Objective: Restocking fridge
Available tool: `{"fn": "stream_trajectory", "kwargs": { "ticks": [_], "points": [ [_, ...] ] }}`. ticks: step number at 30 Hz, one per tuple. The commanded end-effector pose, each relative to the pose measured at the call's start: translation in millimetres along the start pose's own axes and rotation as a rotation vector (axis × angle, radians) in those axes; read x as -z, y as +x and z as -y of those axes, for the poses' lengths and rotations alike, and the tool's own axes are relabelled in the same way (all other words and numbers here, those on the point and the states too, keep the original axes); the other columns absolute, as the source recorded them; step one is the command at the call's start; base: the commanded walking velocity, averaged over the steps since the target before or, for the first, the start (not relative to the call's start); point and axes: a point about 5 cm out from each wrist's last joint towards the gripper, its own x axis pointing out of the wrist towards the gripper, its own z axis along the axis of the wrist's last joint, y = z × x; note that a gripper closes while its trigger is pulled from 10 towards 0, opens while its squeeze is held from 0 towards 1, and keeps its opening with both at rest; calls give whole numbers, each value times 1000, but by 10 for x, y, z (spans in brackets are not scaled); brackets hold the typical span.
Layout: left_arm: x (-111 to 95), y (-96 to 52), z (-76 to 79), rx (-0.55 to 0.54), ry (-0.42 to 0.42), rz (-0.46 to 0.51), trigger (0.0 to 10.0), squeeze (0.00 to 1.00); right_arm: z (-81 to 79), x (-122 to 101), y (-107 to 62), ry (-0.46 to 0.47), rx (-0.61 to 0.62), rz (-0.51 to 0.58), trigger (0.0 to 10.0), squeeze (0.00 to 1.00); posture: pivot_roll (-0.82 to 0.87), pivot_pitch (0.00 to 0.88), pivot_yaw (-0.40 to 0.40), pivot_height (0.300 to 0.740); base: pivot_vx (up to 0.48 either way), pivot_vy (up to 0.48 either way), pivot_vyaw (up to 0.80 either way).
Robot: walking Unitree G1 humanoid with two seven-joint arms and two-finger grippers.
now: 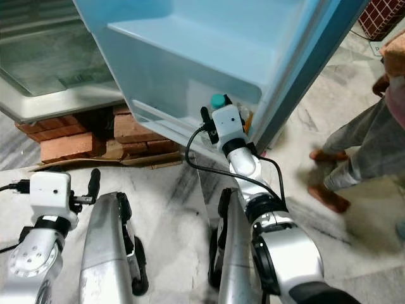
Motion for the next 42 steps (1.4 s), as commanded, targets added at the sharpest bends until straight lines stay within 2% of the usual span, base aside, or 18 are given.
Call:
{"fn": "stream_trajectory", "kwargs": {
  "ticks": [1, 2, 3, 5, 10, 11, 13, 15, 17, 19, 22, 24, 27, 28, 29, 30, 33, 42],
  "points": [
    [74, -15, -9, -2, 6, -30, 10000, 0, 17, -39, 27, 19, -8, 9, 10000, 1000, 168, 279, -12, 510, 0, 0, 0],
    [74, 5, -4, -2, 4, -29, 10000, 0, 27, -72, 43, 26, -15, 22, 10000, 1000, 165, 278, -12, 510, 0, 0, 0],
    [77, 48, 8, 0, 3, -26, 10000, 0, 56, -117, 62, 73, -18, 36, 10000, 1000, 155, 271, -9, 510, 0, 0, 0],
    [77, 48, 8, 0, 3, -26, 10000, 0, 56, -117, 62, 73, -18, 36, 10000, 1000, 155, 271, -9, 510, 0, 0, 0],
    [57, 146, 27, 3, -2, -8, 10000, 0, 82, -120, -2, 153, -20, 57, 10000, 1000, 129, 234, -10, 510, 0, 0, 0],
    [57, 191, 39, 2, -5, -1, 10000, 0, 22, -50, -142, 196, -36, 56, 10000, 1000, 115, 202, -12, 510, 0, 0, 0],
    [60, 206, 43, 1, -7, 1, 10000, 0, -7, -25, -204, 211, -44, 56, 10000, 1000, 113, 198, -12, 510, 0, 0, 0],
    [78, 230, 63, 2, -9, 2, 10000, 0, -104, 73, -438, 264, -54, 45, 10000, 1000, 98, 161, -10, 510, 0, 0, 0],
    [86, 241, 74, 3, -9, 3, 10000, 0, -141, 121, -570, 300, -40, 32, 10000, 1000, 98, 161, -10, 510, 0, 0, 0],
    [86, 241, 74, 3, -9, 3, 10000, 0, -141, 121, -570, 300, -40, 32, 10000, 1000, 98, 161, -10, 510, 0, 0, 0],
    [125, 271, 117, 7, -8, 3, 10000, 0, -162, 255, -871, 366, 35, -5, 10000, 1000, 95, 112, 7, 510, 0, 0, 0],
    [133, 304, 126, 7, -4, 13, 10000, 0, -119, 303, -1031, 358, 101, -14, 10000, 1000, 70, 98, 24, 510, 0, 0, 0],
    [129, 327, 122, 7, -4, 20, 10000, 0, -57, 332, -1056, 335, 164, -39, 10000, 1000, 59, 86, 28, 510, 0, 0, 0],
    [129, 339, 122, 8, -4, 23, 10000, 0, -32, 333, -1068, 322, 185, -52, 10000, 659, 59, 86, 28, 510, 0, 0, 0],
    [127, 360, 129, 13, -4, 28, 10000, 0, -6, 326, -1073, 300, 185, -55, 10000, 420, 53, 78, 30, 510, 0, 0, 0],
    [125, 380, 139, 18, -4, 31, 10000, 0, 18, 308, -1076, 292, 182, -43, 10000, 0, 53, 71, 25, 510, 0, 0, 0],
    [125, 433, 169, 28, -10, 46, 10000, 0, 99, 210, -1140, 309, 227, -41, 10000, 0, 50, 54, 21, 524, 0, 0, 0],
    [160, 456, 200, 32, -20, 49, 10000, 0, 108, 209, -1196, 299, 271, -65, 10000, 0, 48, 35, 12, 572, 0, 0, 0]
  ]
}}
